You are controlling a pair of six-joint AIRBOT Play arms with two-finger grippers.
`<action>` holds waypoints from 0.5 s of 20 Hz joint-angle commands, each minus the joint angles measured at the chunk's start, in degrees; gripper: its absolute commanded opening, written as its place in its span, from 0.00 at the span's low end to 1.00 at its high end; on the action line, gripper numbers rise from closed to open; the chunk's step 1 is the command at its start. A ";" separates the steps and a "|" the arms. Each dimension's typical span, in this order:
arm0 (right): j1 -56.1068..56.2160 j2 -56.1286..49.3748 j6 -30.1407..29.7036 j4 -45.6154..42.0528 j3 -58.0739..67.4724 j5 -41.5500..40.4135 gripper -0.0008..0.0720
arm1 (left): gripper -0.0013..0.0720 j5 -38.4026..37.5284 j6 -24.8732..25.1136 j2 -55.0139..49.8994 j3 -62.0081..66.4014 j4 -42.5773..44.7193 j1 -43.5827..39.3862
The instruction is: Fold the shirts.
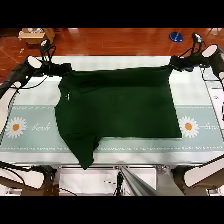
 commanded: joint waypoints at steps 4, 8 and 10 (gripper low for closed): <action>0.07 3.39 -0.68 -7.74 -0.02 18.73 0.04 | 0.05 -18.73 -3.87 2.45 2.14 6.75 0.28; 0.13 3.32 1.73 -8.50 -1.09 21.20 0.04 | 0.05 -27.65 -8.81 1.88 1.03 12.35 0.15; 0.13 3.32 2.69 -8.59 -2.64 20.15 0.04 | 0.05 -26.71 -10.51 1.33 -0.35 12.28 0.13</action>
